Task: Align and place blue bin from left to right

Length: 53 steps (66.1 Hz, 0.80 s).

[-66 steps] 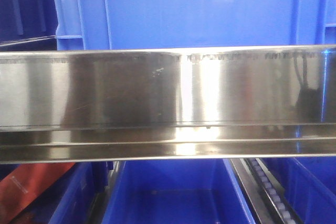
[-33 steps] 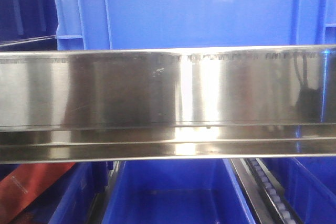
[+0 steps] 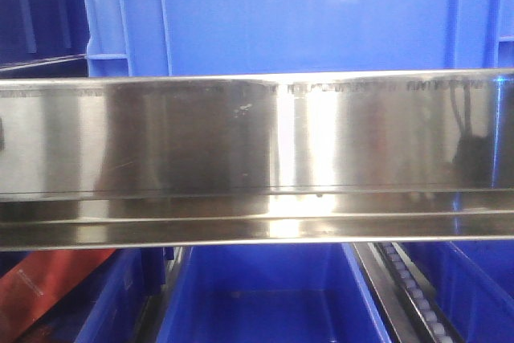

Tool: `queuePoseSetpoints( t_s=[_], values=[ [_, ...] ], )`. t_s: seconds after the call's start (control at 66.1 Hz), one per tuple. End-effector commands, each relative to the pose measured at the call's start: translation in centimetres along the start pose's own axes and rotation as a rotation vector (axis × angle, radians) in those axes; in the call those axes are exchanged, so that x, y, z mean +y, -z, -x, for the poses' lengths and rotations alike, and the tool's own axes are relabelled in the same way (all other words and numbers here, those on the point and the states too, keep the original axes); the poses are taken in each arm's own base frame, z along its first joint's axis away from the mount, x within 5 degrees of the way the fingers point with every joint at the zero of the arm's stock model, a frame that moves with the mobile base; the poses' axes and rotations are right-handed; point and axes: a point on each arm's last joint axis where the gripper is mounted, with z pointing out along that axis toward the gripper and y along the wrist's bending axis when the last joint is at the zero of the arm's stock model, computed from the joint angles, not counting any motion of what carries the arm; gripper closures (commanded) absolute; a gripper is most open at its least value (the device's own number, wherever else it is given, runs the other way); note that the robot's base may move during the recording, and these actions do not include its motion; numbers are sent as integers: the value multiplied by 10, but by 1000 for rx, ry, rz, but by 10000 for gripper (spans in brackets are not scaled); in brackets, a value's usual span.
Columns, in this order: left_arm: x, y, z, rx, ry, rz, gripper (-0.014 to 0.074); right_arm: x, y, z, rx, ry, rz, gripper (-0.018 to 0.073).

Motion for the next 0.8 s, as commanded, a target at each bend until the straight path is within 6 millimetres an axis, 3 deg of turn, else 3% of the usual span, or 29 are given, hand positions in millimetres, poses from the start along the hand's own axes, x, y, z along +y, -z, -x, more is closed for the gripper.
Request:
queuePoseSetpoints(
  t_s=[0.0,0.787],
  values=[
    [1,1,2,-22,-2,13,707,0,0,2,-26,0,-3,725],
    [1,1,2,-22,-2,13,707,0,0,2,-26,0,-3,725]
  ],
)
